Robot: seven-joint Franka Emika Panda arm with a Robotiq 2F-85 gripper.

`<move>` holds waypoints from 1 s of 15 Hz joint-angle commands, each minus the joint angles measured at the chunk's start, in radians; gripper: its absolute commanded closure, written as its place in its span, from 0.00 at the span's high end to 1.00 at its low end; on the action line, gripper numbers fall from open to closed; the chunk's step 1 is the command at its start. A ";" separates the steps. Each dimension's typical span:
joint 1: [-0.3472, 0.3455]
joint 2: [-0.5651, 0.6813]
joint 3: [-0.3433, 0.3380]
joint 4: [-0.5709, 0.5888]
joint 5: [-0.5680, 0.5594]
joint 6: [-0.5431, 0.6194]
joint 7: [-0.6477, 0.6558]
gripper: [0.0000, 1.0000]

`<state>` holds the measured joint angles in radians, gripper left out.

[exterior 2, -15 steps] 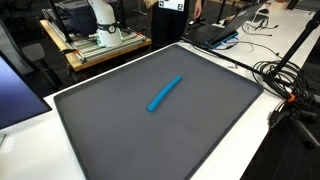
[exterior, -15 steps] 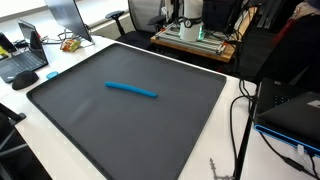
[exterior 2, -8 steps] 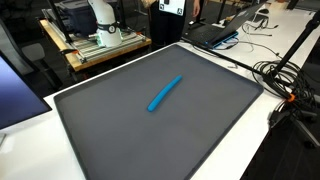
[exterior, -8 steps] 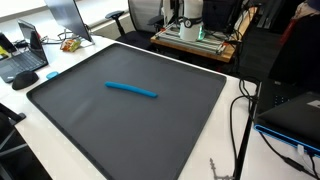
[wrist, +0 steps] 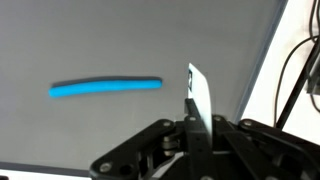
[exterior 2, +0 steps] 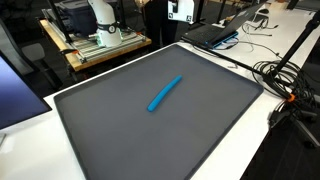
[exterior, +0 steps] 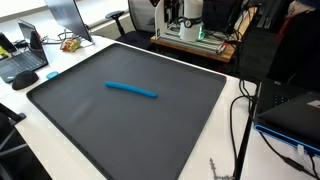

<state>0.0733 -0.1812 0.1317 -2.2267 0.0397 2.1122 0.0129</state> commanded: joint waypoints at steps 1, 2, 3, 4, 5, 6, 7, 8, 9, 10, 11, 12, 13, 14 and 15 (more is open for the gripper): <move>-0.003 0.040 -0.007 0.004 -0.047 0.095 0.077 0.01; -0.004 0.048 -0.010 0.004 -0.054 0.109 0.088 0.01; -0.004 0.056 -0.014 0.006 -0.052 0.116 0.085 0.01; -0.006 0.065 -0.016 0.009 -0.062 0.122 0.097 0.01; -0.008 0.073 -0.021 0.012 -0.060 0.128 0.097 0.01; -0.012 0.085 -0.028 0.020 -0.059 0.127 0.093 0.01; -0.014 0.089 -0.033 0.021 -0.060 0.132 0.089 0.01; -0.018 0.095 -0.041 0.023 -0.060 0.138 0.089 0.01; -0.024 0.099 -0.046 0.023 -0.076 0.144 0.107 0.01; -0.029 0.104 -0.055 0.027 -0.076 0.134 0.101 0.01; -0.035 0.109 -0.062 0.031 -0.091 0.121 0.108 0.01; -0.040 0.114 -0.070 0.036 -0.095 0.102 0.101 0.01; -0.045 0.119 -0.075 0.040 -0.110 0.089 0.106 0.01; -0.049 0.122 -0.082 0.043 -0.115 0.088 0.103 0.01; -0.052 0.127 -0.087 0.047 -0.118 0.079 0.103 0.01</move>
<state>0.0315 -0.0778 0.0551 -2.2165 -0.0419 2.2313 0.0897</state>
